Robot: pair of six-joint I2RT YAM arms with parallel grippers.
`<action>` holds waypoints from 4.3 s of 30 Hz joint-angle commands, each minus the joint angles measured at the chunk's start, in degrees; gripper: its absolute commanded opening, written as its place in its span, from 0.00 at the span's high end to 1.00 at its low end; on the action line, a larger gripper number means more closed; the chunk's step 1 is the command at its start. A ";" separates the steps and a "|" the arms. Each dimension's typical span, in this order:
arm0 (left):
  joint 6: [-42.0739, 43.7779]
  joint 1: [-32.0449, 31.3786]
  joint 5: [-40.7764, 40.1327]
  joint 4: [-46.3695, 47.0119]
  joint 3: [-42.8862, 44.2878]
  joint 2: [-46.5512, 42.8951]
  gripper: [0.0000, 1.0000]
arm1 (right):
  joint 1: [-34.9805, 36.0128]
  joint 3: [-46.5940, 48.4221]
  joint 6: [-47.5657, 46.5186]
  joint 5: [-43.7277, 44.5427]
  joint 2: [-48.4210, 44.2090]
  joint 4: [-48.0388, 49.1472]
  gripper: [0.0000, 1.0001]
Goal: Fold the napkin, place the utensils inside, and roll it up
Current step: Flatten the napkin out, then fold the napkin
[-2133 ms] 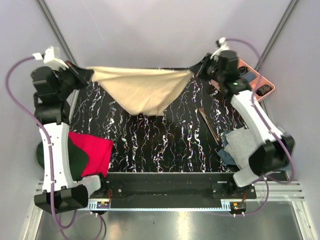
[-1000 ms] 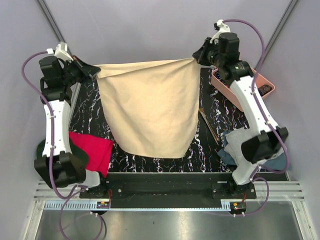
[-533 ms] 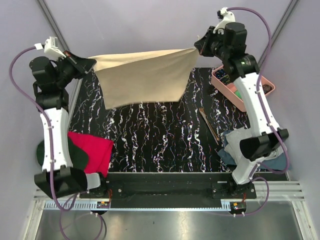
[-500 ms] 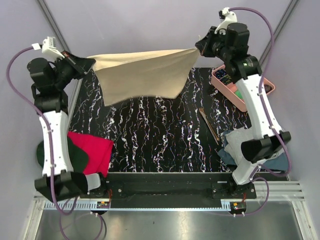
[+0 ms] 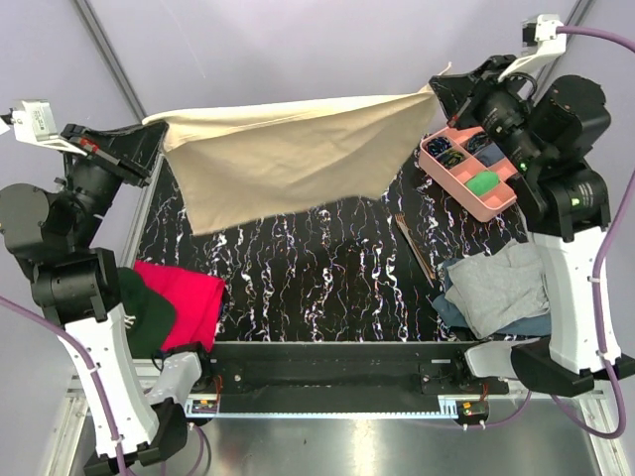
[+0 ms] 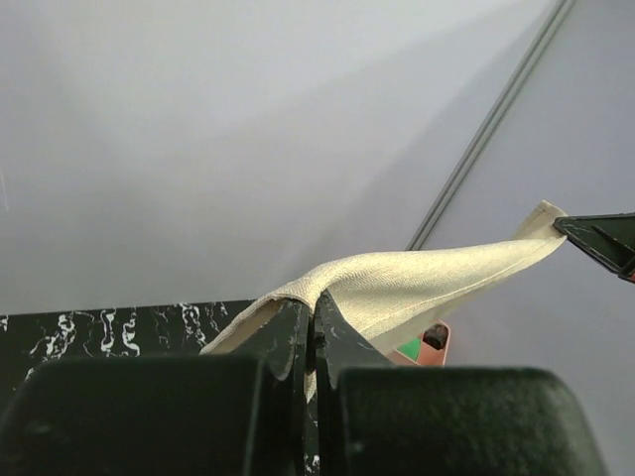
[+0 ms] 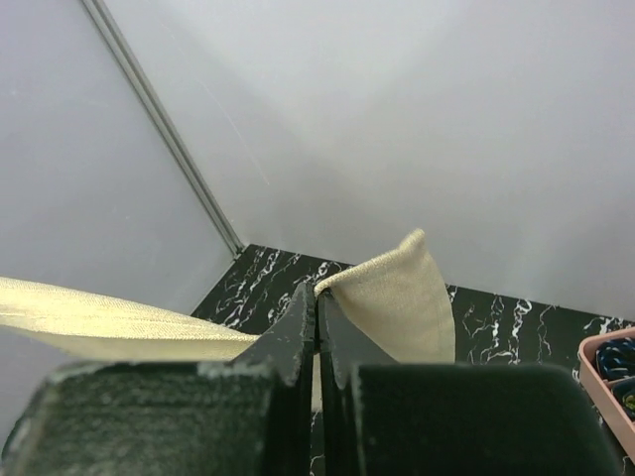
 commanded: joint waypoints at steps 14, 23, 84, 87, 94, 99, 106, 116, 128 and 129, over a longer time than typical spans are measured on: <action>2.61 0.94 -6.75 9.04 -10.63 32.84 0.90 | -0.53 13.13 -1.19 2.10 41.19 2.52 1.00; 1.90 -0.98 -4.12 11.10 3.78 59.85 0.01 | -1.41 43.95 0.40 -11.61 71.02 -1.43 0.19; 22.12 -9.51 -16.25 -10.80 -19.33 22.06 0.01 | -14.77 -75.15 21.57 5.96 6.94 2.34 0.60; 22.03 -9.43 -16.25 -10.71 -19.33 21.98 0.01 | -14.68 -75.59 21.84 5.52 7.64 2.96 0.61; 21.94 -9.43 -15.99 -10.80 -19.24 21.98 0.01 | -14.68 -77.79 22.98 4.20 7.47 4.19 0.65; 21.77 -9.43 -15.81 -10.80 -19.24 21.98 0.01 | -14.77 -78.84 22.63 3.94 7.65 4.28 0.74; 21.68 -9.16 -15.55 -10.63 -19.24 21.89 0.01 | -14.77 -78.76 20.61 2.63 7.82 4.28 0.87; 21.24 -8.90 -14.94 -10.45 -19.33 21.97 0.01 | -14.77 -75.95 19.20 0.25 0.45 2.35 1.00; 20.19 -8.72 -13.09 -9.40 -20.03 21.98 0.01 | -10.12 -68.22 21.48 -1.69 3.33 5.07 1.00; 20.10 -8.72 -13.18 -9.31 -20.12 22.06 0.01 | -8.46 -67.51 21.66 -1.60 4.56 5.77 1.00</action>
